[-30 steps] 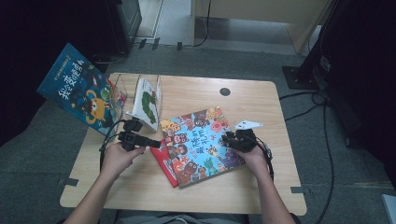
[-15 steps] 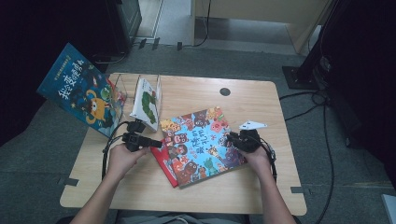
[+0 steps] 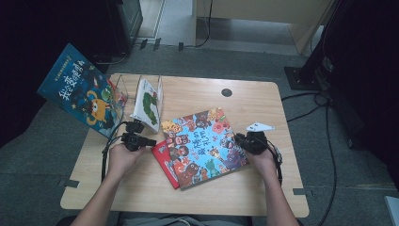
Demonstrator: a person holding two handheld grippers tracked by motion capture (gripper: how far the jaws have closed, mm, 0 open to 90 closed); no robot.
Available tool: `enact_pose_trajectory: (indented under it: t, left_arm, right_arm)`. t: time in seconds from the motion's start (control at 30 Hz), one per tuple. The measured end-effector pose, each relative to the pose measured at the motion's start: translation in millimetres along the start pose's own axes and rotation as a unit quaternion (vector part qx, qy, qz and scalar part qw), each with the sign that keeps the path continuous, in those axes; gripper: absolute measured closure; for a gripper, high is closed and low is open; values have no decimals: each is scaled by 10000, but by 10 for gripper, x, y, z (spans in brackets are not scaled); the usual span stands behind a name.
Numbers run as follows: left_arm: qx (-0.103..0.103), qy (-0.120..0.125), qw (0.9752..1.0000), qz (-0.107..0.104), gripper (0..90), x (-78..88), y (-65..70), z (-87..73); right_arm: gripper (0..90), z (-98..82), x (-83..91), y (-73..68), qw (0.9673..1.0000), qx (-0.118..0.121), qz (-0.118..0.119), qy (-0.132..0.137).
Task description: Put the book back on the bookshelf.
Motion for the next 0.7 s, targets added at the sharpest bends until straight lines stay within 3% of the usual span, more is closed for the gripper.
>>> enact_pose_trajectory:
  t: [0.07,0.17,0.37,0.7]
  left_arm:
    - [-28,-47,10000,19,900,-1,-17,-5]
    - [138,55,9999,-64,900,21,-65,-4]
    - [139,15,9999,-98,899,-44,-97,-4]
    - [133,20,9999,27,899,-86,-118,-9]
  right_arm:
    - [849,-8,16,26,10000,-73,-18,-6]
    - [858,-28,28,51,9999,-76,-67,-34]
    - [855,-58,11,75,9998,-95,-97,-123]
    - [856,-92,-4,84,9996,-110,-110,-252]
Point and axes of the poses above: each handheld gripper's, and its own axes: x roughly backward along the jaws, z roughly out of its top, y roughly to its right, the point moved 1 cm from there along -x, roughly forward along the jaws, and after that the axes turned 5 degrees about -x, right-handed, at the moved point
